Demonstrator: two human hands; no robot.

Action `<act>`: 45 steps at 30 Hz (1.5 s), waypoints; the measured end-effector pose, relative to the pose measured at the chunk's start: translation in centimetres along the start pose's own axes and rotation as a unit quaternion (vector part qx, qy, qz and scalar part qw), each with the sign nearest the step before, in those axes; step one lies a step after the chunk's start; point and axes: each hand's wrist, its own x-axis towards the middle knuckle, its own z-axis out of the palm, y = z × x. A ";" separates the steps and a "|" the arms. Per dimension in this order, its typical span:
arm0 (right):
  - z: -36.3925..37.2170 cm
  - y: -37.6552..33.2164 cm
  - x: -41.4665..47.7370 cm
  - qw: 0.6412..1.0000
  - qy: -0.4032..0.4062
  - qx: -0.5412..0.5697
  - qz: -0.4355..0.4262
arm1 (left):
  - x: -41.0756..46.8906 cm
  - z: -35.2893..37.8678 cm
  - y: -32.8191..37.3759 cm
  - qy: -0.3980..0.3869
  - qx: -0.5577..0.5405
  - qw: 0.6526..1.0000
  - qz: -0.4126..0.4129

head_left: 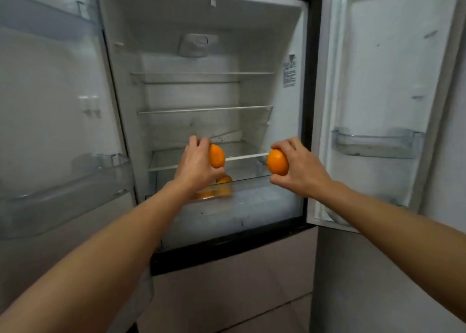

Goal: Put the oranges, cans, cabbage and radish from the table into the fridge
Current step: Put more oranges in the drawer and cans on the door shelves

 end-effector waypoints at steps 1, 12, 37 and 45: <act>0.7 0.4 2.1 1.000 -0.004 0.002 0.000 | 1.3 0.9 -0.8 -0.011 0.010 1.000 -0.010; 14.4 4.3 20.9 0.927 -0.367 -0.075 0.006 | 12.1 11.7 -7.7 -0.324 0.230 0.913 -0.089; 20.9 6.7 21.1 0.901 -0.433 0.000 -0.019 | 12.0 14.6 -11.1 -0.323 0.229 0.914 -0.086; 16.2 6.9 11.8 0.976 -0.213 0.042 -0.029 | 3.8 9.2 -8.5 -0.199 0.136 0.963 -0.118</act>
